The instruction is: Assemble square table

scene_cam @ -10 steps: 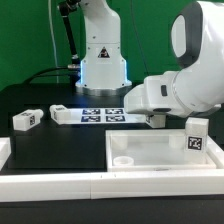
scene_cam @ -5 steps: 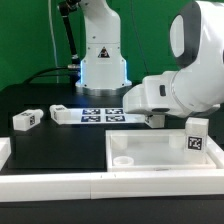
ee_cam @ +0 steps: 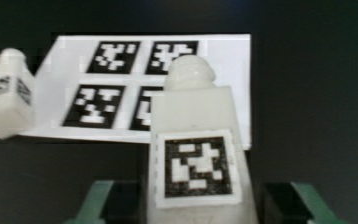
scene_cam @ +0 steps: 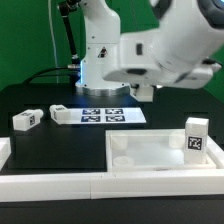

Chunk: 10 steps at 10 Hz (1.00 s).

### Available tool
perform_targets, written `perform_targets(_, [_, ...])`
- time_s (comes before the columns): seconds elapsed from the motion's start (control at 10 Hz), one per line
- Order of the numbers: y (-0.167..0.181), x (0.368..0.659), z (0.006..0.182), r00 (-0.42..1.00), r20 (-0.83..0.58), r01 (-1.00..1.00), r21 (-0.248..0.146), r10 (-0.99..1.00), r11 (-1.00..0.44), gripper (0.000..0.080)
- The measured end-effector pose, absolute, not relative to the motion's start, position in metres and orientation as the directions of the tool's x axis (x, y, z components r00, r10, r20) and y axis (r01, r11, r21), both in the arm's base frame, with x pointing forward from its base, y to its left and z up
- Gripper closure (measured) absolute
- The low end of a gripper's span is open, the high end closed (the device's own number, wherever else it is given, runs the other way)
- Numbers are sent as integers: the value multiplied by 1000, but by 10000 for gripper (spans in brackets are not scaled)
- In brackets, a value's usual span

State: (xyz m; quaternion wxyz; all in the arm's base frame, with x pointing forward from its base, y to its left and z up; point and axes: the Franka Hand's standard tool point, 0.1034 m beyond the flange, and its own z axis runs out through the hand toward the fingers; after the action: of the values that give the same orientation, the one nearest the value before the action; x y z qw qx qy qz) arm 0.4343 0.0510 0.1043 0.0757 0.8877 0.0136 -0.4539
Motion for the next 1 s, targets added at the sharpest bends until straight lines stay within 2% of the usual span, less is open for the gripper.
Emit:
perform_targets(0.1, [37,440,113,602,-796,65,130,-65,-989,509])
perform_targets(0.5, [39,444,111,618,-782,55,140,-76,-989,509])
perform_targets(0.6, [44,459,118,647,-759,51,144,-77,-988,509])
perform_targets(0.7, [42,486,133,697,-713,35,146,-80,-989,509])
perform_targets(0.9, [17,539,149,826,-561,27,121,-46,-992,509])
perform_targets(1.0, [5,550,165,857,-515,60,109,-5,-992,509])
